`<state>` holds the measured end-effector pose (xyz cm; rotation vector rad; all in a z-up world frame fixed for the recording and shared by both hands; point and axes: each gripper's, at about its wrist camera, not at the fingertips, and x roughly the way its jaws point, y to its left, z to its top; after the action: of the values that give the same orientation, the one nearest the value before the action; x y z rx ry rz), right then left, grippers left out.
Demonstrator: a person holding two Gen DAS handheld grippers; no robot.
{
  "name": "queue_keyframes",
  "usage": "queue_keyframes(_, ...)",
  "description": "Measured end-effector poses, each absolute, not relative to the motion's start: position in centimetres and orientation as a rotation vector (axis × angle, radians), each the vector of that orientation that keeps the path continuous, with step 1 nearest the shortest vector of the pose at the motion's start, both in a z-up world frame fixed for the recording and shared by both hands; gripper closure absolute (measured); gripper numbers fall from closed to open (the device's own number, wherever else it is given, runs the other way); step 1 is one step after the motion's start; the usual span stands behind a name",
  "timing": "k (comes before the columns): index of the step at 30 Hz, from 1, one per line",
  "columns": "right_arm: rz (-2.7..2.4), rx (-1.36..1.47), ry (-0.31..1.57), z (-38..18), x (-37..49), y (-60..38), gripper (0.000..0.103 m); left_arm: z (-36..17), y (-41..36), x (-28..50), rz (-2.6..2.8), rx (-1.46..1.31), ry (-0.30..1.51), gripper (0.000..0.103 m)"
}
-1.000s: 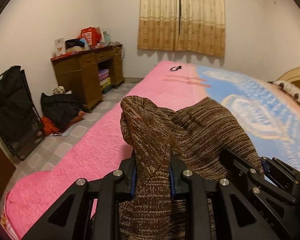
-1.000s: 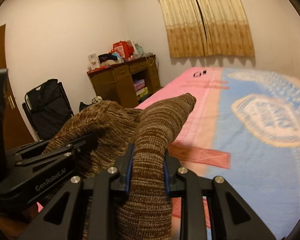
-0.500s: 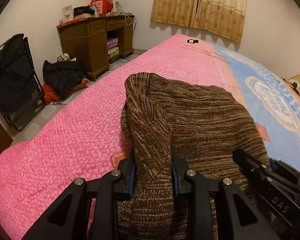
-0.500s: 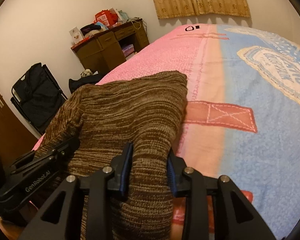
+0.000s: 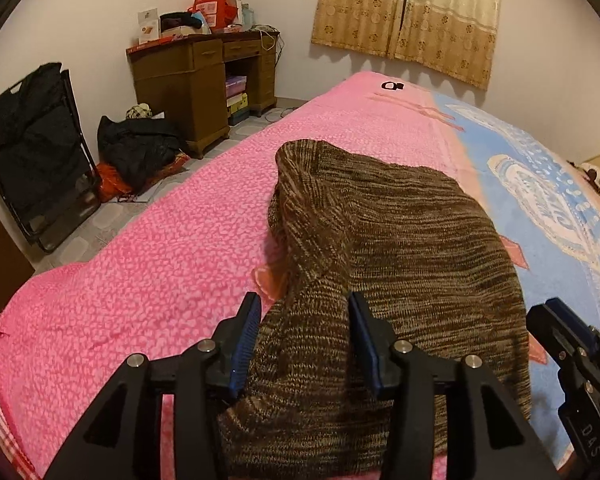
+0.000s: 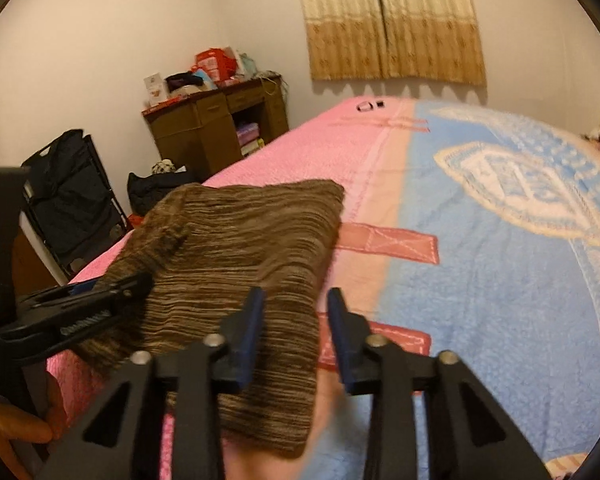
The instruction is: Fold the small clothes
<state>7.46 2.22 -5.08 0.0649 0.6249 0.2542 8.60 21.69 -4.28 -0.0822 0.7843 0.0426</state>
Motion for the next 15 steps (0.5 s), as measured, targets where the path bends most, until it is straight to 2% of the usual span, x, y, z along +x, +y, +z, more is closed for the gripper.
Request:
queue_keyframes(2,0.274,0.037,0.644,-5.2,8.0,3.0,0.077,-4.5,21.5,8.7,0.049,-0.072,0.788,0.057)
queue_keyframes(6,0.274,0.006,0.723,-7.1,8.7,3.7,0.077,-4.7,21.3,8.7,0.051,-0.06,0.795,0.057)
queue_keyframes(12,0.272,-0.036,0.736,-7.8,8.6,3.8,0.077,-5.3,21.1,8.5,0.07,-0.052,0.793,0.052)
queue_keyframes(15,0.277,-0.035,0.744,-8.1,8.4,3.5,0.077,-5.7,21.2,8.0,0.082,-0.041,0.795,0.043)
